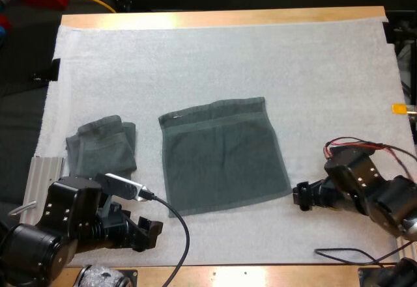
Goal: Pick towel from pile, fold and stack
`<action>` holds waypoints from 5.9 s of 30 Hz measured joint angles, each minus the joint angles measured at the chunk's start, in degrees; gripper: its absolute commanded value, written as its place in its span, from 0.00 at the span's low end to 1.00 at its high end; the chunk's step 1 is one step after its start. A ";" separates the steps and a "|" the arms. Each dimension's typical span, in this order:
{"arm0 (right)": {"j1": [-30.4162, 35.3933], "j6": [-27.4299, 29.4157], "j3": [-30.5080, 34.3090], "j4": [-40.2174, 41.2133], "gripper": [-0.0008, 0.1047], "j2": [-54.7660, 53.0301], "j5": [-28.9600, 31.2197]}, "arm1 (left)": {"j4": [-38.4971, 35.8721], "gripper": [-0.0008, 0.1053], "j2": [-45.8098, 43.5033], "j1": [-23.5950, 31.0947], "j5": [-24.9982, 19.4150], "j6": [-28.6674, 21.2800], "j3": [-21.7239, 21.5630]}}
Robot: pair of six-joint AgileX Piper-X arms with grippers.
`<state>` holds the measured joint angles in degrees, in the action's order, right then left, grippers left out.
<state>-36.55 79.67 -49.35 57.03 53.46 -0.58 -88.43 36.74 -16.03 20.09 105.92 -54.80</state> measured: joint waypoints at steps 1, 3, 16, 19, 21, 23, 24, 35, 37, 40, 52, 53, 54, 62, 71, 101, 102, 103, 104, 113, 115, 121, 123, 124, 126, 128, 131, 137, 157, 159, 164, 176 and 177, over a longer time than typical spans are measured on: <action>0.00 -0.59 0.76 -1.34 0.81 0.38 -0.45 | 0.00 0.66 0.00 0.00 0.00 0.00 0.00; 0.36 -1.66 2.15 -4.01 0.81 1.15 -2.20 | 0.00 0.66 0.00 0.00 0.00 0.00 0.00; 12.88 -8.05 11.93 -20.32 0.81 6.18 -23.46 | 0.00 0.66 0.00 0.00 0.35 0.00 0.00; 13.32 -10.41 14.05 -24.83 0.81 7.91 -26.43 | 0.00 0.66 0.00 0.00 0.33 0.00 0.00; 13.29 -11.67 15.21 -27.54 0.81 9.49 -27.67 | 0.00 0.66 0.00 0.00 0.58 0.00 0.00; 13.29 -12.79 16.15 -30.42 0.81 10.90 -28.90 | 0.00 0.66 0.00 0.00 1.17 0.00 0.00; 13.29 -13.55 16.56 -31.99 0.81 11.66 -29.45 | 0.00 0.66 0.00 0.00 1.25 0.00 0.00; 13.29 -18.04 17.48 -42.18 0.81 19.03 -31.01 | 0.00 0.66 0.00 0.00 1.25 0.00 0.00; 13.29 -18.04 17.48 -42.26 0.81 20.08 -31.01 | 0.00 0.66 0.00 0.00 1.25 0.00 0.00; 13.29 -18.04 17.48 -43.13 0.81 21.12 -31.44 | 0.00 0.66 0.00 0.00 1.25 0.00 0.00; 13.35 -21.69 17.56 -47.47 0.81 21.32 -32.54 | 0.00 0.66 0.00 0.00 1.25 0.00 0.00; 13.35 -21.86 17.56 -47.89 0.81 21.32 -32.58 | 0.00 0.66 0.00 0.00 1.25 0.00 0.00; 13.35 -22.04 17.56 -48.39 0.81 21.32 -32.61 | 0.00 0.66 0.00 0.00 1.25 0.00 0.00; 13.35 -24.44 17.56 -49.50 0.81 21.32 -32.61 | 0.00 0.66 0.00 0.00 1.25 0.00 0.00; 13.35 -24.52 17.56 -48.65 0.55 21.32 -32.61 | 0.00 0.66 0.00 0.00 1.25 0.00 0.00; 13.35 -24.68 17.56 -48.02 0.02 21.32 -29.25 | 4.13 0.66 0.00 0.00 1.25 1.61 5.37; 13.35 -24.68 17.56 -48.02 0.02 21.32 -29.38 | 4.89 0.66 0.00 0.00 1.25 2.07 6.38; 13.35 -24.68 17.56 -48.02 0.02 21.32 -29.60 | 5.77 0.66 0.00 0.00 1.25 2.51 7.48; 13.35 -24.68 17.56 -48.02 0.02 21.32 -29.71 | 6.73 0.66 0.00 0.00 1.48 2.90 8.58; 13.35 -24.50 17.56 -48.02 0.02 21.32 -30.03 | 16.47 0.66 2.67 0.00 4.65 5.96 16.08; 13.35 -24.50 17.56 -48.02 0.02 21.32 -30.02 | 18.80 0.66 4.27 0.00 5.30 6.45 17.26; 13.35 -24.50 17.56 -48.02 0.02 21.32 -30.62 | 24.10 0.66 11.24 0.00 5.54 7.37 20.10; 13.35 -24.35 17.56 -48.02 0.02 21.32 -30.94 | 25.32 0.66 13.67 0.00 5.54 7.35 20.26; 13.35 -24.34 17.56 -48.02 0.02 21.32 -31.04 | 25.74 0.66 14.86 0.00 5.54 7.35 20.27; 13.35 -24.34 17.56 -48.02 0.02 21.32 -31.12 | 26.83 0.66 17.52 0.00 5.54 7.49 20.27; 13.35 -24.27 17.56 -48.02 0.02 21.32 -31.11 | 28.42 0.66 19.90 0.00 5.54 7.49 20.27; 13.35 -24.24 17.56 -48.02 0.02 21.32 -31.11 | 30.01 0.66 23.51 0.00 5.54 7.49 20.27; 13.35 -24.01 17.56 -48.02 0.02 21.32 -31.11 | 32.81 0.66 30.11 0.00 5.59 7.49 20.27; 13.35 -23.60 17.56 -48.02 0.02 21.32 -31.17 | 37.32 0.66 43.27 0.00 7.34 7.53 20.02; 13.35 -23.60 17.56 -48.02 0.02 21.32 -31.17 | 37.63 0.66 43.72 0.00 9.87 7.33 19.98; 13.35 -23.60 17.56 -48.02 0.02 21.32 -31.17 | 38.96 0.66 44.51 0.00 14.83 7.03 20.09; 13.35 -23.60 17.56 -48.02 0.02 21.32 -31.17 | 38.96 0.50 44.62 0.00 15.04 6.13 20.09; 13.35 -23.60 17.56 -48.02 0.02 21.32 -31.17 | 38.96 0.47 44.62 0.00 15.04 6.12 20.09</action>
<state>-23.20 56.07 -31.79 9.02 74.78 -31.75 -49.48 81.36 -16.03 35.13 112.04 -34.71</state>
